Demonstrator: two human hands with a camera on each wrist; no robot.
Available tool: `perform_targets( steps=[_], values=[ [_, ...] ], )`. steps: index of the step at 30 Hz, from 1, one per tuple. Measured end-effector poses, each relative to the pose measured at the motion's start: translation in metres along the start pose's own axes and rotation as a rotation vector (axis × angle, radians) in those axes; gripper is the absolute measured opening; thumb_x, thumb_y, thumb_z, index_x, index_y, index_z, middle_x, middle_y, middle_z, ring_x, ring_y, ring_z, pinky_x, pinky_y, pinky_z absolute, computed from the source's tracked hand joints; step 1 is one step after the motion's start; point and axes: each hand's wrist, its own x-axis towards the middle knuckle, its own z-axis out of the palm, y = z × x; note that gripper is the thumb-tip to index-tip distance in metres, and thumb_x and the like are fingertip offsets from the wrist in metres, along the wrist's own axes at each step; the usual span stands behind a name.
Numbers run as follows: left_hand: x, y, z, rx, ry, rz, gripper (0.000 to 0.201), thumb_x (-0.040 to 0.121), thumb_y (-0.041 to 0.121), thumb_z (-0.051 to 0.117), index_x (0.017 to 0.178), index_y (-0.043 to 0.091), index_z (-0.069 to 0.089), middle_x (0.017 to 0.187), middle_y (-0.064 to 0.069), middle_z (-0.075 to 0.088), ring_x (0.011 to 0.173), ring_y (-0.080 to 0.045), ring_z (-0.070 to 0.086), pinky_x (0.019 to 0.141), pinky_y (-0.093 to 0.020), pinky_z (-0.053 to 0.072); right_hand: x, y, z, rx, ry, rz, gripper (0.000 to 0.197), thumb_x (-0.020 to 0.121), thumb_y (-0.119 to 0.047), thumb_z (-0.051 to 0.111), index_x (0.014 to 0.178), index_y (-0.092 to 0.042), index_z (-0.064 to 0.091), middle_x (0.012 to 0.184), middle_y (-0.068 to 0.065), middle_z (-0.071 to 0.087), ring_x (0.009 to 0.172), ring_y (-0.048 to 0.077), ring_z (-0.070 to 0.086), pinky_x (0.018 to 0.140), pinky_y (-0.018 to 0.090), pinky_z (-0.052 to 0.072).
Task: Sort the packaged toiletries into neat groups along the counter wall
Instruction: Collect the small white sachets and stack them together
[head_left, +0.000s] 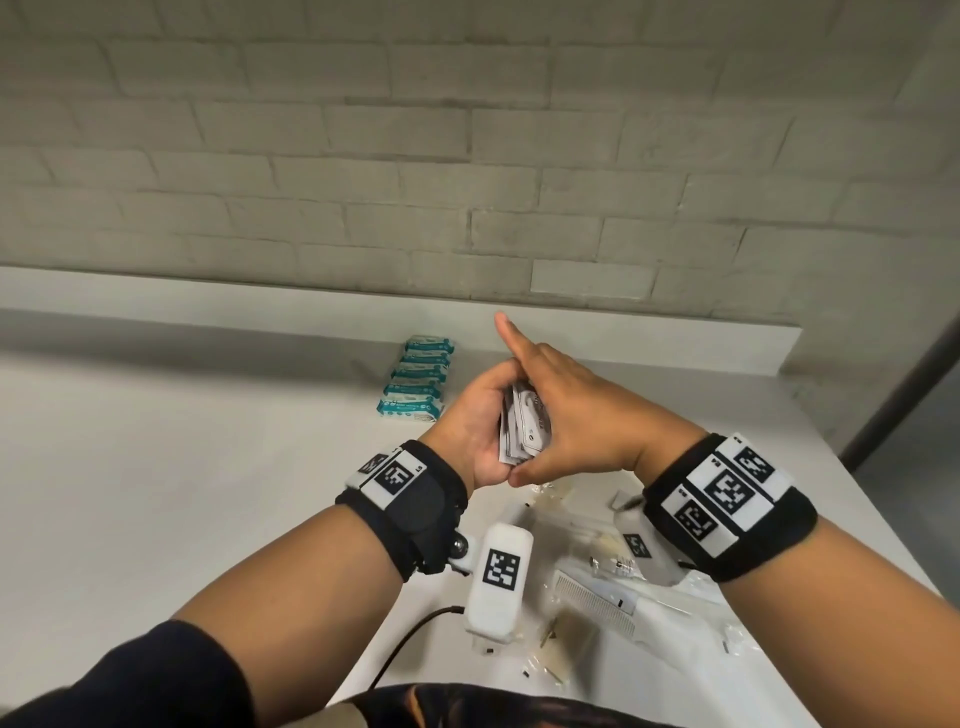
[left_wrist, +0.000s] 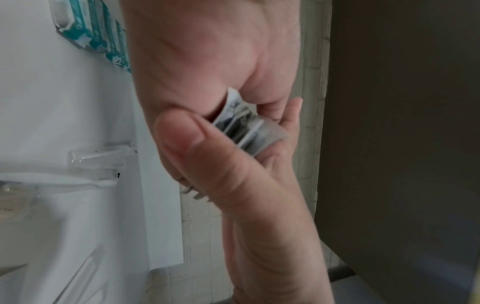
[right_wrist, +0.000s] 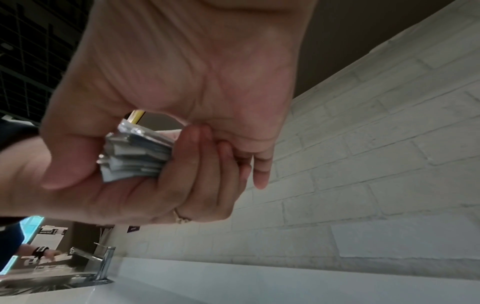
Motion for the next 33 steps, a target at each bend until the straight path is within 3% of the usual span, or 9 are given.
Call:
perform_targets(
  steps=[4,7,11,14,18,21,28,30,33],
  values=[
    [0.005,0.001,-0.006,-0.02,0.094,0.053,0.032,0.088,0.032,0.055,0.109,0.009,0.06,0.096,-0.013,0.059,0.086,-0.025,0.063,0.082,-0.036,0.053,0.011,0.004,0.006,0.075,-0.014,0.013,0.144,0.054,-0.044,0.087,0.138,-0.052,-0.029,0.132,-0.001,0.036,0.124,0.012,0.037,0.105,0.028,0.034],
    [0.01,0.006,-0.017,-0.126,0.196,0.194,0.017,0.091,0.024,0.05,0.088,0.009,0.058,0.073,-0.005,0.055,0.064,-0.016,0.056,0.065,-0.029,0.052,0.02,0.011,0.008,0.555,-0.071,0.151,0.145,0.049,-0.037,0.093,0.14,-0.056,-0.019,0.146,0.001,0.032,0.13,0.013,0.042,0.109,0.034,0.038],
    [0.016,0.009,-0.031,-0.162,0.284,0.329,0.021,0.095,0.023,0.048,0.078,0.014,0.055,0.069,0.0,0.052,0.067,-0.014,0.053,0.073,-0.03,0.048,0.035,0.014,0.022,0.957,-0.134,0.383,0.091,0.069,-0.009,0.083,0.137,-0.029,0.025,0.119,0.009,0.057,0.107,0.023,0.06,0.095,0.047,0.046],
    [0.028,0.001,-0.043,-0.164,0.292,0.387,0.005,0.097,0.017,0.047,0.094,0.02,0.051,0.073,0.001,0.049,0.069,-0.012,0.054,0.068,-0.029,0.049,0.052,0.012,0.039,0.875,-0.139,0.484,0.069,0.073,0.006,0.072,0.122,-0.02,0.03,0.103,0.012,0.06,0.093,0.026,0.064,0.086,0.048,0.052],
    [0.036,-0.004,-0.074,-0.25,0.306,0.389,0.01,0.096,0.014,0.047,0.102,0.021,0.044,0.074,0.0,0.049,0.059,-0.011,0.058,0.06,-0.024,0.054,0.069,0.014,0.061,0.738,-0.22,0.489,0.068,0.069,0.0,0.077,0.117,-0.014,0.031,0.094,0.006,0.057,0.081,0.019,0.061,0.064,0.035,0.051],
    [0.043,-0.011,-0.102,-0.23,0.286,0.306,0.027,0.088,0.021,0.057,0.109,0.018,0.041,0.078,-0.002,0.049,0.07,-0.016,0.054,0.064,-0.027,0.053,0.082,0.016,0.08,0.495,-0.269,0.447,0.069,0.067,-0.008,0.08,0.115,-0.017,0.031,0.095,0.002,0.056,0.075,0.012,0.056,0.058,0.027,0.046],
    [0.032,0.001,-0.152,0.232,0.495,0.217,0.054,0.084,0.032,0.068,0.127,0.022,0.037,0.11,-0.003,0.057,0.097,-0.02,0.058,0.075,-0.03,0.046,0.087,0.035,0.105,0.0,-0.345,0.369,0.04,0.073,-0.011,0.064,0.101,-0.02,0.038,0.097,0.003,0.051,0.073,0.016,0.052,0.058,0.03,0.042],
    [0.025,0.01,-0.154,0.663,0.535,0.135,0.048,0.081,0.033,0.071,0.116,0.022,0.041,0.122,-0.002,0.051,0.11,-0.019,0.052,0.082,-0.029,0.039,0.081,0.039,0.111,-0.204,-0.351,0.294,0.032,0.075,-0.012,0.056,0.103,-0.02,0.043,0.103,0.004,0.05,0.082,0.02,0.051,0.066,0.033,0.044],
    [0.02,0.019,-0.151,1.469,0.35,0.028,0.044,0.078,0.03,0.075,0.112,0.022,0.049,0.129,0.001,0.044,0.115,-0.015,0.048,0.091,-0.026,0.039,0.079,0.041,0.111,-0.312,-0.328,0.177,0.033,0.079,-0.011,0.054,0.111,-0.016,0.046,0.108,0.005,0.051,0.089,0.023,0.05,0.072,0.031,0.041]
  ],
)
